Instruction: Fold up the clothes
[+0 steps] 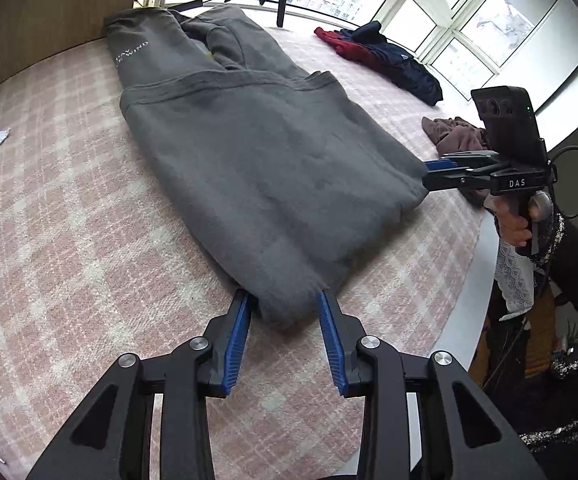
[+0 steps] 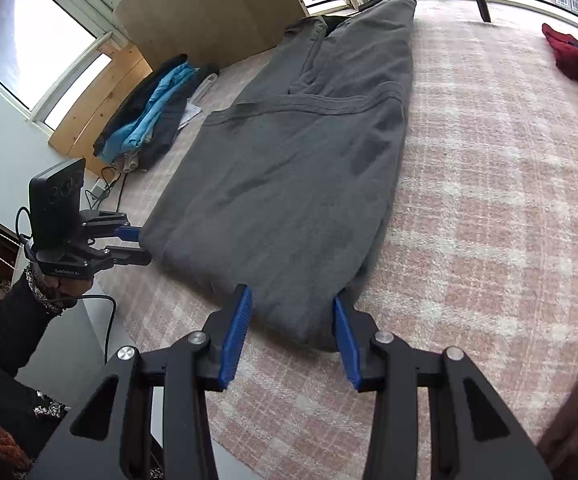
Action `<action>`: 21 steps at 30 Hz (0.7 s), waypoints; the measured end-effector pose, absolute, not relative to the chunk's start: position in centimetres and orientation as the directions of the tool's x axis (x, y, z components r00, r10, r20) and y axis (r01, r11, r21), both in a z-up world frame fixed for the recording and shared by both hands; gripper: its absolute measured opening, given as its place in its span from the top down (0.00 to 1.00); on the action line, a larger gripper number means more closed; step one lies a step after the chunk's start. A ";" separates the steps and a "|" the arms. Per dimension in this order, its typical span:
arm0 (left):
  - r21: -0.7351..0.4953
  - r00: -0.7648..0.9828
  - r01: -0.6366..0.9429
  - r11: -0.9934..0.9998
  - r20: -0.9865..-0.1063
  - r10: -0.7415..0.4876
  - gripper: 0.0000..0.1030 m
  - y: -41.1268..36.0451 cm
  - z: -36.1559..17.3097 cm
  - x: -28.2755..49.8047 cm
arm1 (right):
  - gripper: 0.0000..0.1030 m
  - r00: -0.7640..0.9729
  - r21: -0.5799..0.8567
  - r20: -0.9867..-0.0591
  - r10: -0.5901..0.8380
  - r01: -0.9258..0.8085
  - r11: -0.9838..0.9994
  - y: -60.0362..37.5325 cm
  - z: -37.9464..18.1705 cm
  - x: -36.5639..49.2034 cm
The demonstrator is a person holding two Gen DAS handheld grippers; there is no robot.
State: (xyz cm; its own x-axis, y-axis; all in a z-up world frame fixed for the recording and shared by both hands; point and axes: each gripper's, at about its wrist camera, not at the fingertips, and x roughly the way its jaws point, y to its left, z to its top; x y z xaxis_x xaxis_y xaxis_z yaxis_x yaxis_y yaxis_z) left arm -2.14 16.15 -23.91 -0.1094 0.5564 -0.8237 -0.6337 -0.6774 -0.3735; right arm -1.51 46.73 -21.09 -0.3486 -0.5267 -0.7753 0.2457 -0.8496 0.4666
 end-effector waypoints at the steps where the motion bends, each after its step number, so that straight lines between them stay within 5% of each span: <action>1: -0.384 -0.101 -0.640 -0.666 -0.817 0.568 0.70 16.3 -24.0 -2.2 | 0.63 -0.342 0.468 -0.778 -0.528 0.246 -0.849 46.7 -21.3 -1.7; 7: -0.359 -0.076 -0.718 -0.596 -0.811 0.580 0.92 16.6 -23.0 -0.9 | 0.94 -0.317 0.490 -0.775 -0.546 0.244 -0.837 47.6 -21.1 -1.8; 21: -0.380 -0.023 -0.719 -0.582 -0.824 0.566 0.93 16.0 -22.8 -1.1 | 0.94 -0.264 0.528 -0.777 -0.571 0.221 -0.820 47.9 -22.1 -1.3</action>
